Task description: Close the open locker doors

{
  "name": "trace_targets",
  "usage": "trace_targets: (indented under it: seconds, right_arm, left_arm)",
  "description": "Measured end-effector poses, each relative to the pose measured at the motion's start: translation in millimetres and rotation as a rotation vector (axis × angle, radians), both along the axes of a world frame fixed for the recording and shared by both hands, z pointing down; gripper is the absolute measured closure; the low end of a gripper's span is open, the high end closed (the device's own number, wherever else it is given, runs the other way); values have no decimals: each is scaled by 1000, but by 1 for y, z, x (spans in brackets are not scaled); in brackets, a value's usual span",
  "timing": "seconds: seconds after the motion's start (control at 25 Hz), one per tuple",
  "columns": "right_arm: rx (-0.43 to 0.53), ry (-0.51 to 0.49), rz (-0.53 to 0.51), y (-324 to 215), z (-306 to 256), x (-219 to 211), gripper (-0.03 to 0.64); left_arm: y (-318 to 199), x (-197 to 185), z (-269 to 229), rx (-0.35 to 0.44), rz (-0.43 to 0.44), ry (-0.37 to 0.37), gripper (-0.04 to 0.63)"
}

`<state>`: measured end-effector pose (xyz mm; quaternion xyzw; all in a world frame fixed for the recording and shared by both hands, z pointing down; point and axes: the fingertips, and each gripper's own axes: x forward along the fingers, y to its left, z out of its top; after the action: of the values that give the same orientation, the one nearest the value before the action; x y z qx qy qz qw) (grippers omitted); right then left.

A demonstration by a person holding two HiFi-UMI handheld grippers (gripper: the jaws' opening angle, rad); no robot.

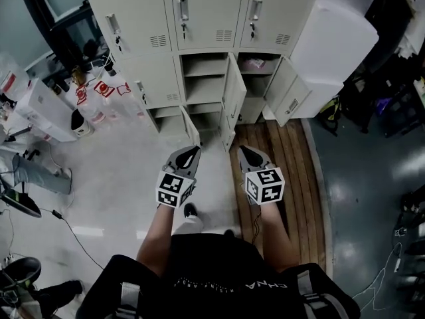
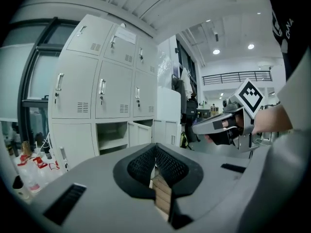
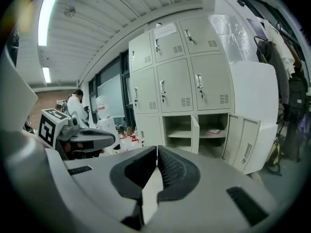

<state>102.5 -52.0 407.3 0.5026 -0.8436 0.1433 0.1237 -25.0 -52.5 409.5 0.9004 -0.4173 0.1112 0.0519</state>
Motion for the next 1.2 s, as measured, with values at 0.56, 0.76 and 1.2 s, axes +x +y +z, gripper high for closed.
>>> trace_targets:
  seconds: [0.56,0.76,1.2]
  right_arm:
    - [-9,-15,100,-79,5,-64,584]
    - [-21,-7,81,-96,9,-72,584]
    - [22,90,-64,-143,-15,-43,584]
  left_arm:
    - [-94,-59,-1,-5,107,-13,575]
    - [-106,-67,4,-21,93,-8,575]
    - [-144,-57,-12,21,-99,62,575]
